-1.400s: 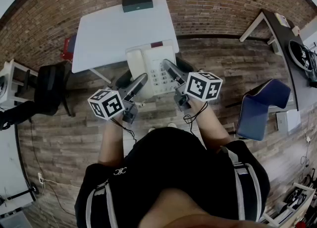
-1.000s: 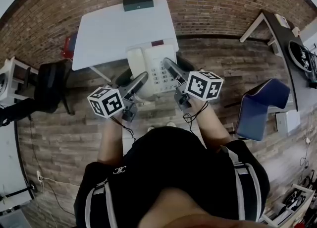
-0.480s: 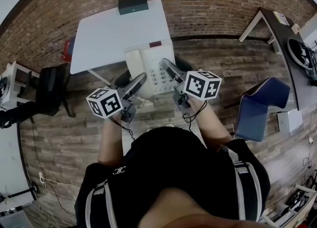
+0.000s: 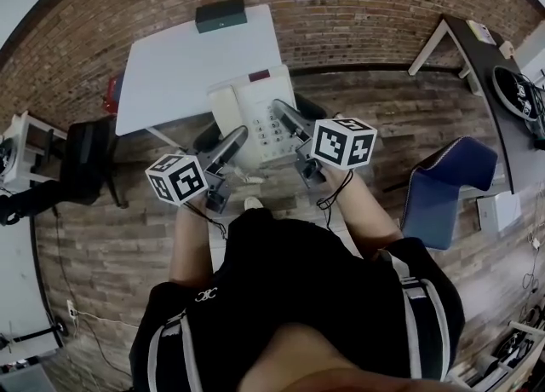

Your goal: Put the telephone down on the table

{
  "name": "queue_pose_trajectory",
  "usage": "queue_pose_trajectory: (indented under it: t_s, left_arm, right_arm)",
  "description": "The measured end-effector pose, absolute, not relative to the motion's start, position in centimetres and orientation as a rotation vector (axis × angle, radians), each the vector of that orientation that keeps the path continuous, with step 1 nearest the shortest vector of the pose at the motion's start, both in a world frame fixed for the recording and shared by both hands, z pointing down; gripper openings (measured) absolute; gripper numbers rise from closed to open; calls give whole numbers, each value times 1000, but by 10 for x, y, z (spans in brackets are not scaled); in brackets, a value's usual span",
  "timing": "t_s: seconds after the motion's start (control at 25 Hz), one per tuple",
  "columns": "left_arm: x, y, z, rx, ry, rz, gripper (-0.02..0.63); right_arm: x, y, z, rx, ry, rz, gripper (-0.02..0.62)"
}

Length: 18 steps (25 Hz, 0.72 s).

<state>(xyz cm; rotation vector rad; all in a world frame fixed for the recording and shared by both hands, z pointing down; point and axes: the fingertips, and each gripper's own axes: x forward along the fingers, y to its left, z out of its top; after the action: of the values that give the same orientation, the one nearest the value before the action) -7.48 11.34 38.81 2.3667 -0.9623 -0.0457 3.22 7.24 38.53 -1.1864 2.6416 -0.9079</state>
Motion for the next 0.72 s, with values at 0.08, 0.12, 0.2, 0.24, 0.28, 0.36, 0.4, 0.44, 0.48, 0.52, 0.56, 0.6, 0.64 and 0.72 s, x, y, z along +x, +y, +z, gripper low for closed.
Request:
queue_pose_trajectory:
  t_s: [0.08,0.12,0.2,0.24,0.28,0.36,0.4,0.44,0.48,0.52,0.56,0.6,0.64,0.72]
  left_arm:
    - [-76,105,388,2367,-964,-44,324]
    - [-77,98,387,2366,-965,-41,322]
    - [-79,87,389,2364,-960,-35,322]
    - [-79,83,391,2366,-958,-33,322]
    - [-80,80,394,2369,-956,-33,322]
    - [-82,71,397,2372,-952,-37,322]
    - [-84,63,399,2371,-949,-38,322]
    - [-86,55,400,2370,-945,-39,322]
    - [-87,47,401,2370,-940,-40,322]
    - [-89,40,403,2370,-937,-40,322]
    - [-90,35,405,2371,-935,-41,322]
    - [-91,30,408,2372,-935,-42,322]
    - [-92,26,410,2373,-936,-44,322]
    - [-93,16,414,2376,-936,-45,321]
  right_arm:
    - [32,64,386,-1183,2638,-915,209]
    - [31,57,386,-1183,2636,-919,209]
    - [29,46,387,-1189,2635,-922,209]
    - [28,43,389,-1192,2635,-920,209]
    - [28,40,392,-1193,2635,-917,209]
    - [26,31,396,-1194,2632,-918,209]
    - [24,23,397,-1196,2629,-924,209]
    - [22,15,398,-1200,2626,-930,209]
    - [21,7,400,-1204,2624,-936,209]
    - [19,0,402,-1206,2621,-941,209]
    - [18,-5,404,-1208,2620,-943,209]
    - [17,-9,406,-1208,2620,-941,209]
    - [16,-13,408,-1208,2623,-936,209]
    - [14,-24,411,-1208,2631,-930,209]
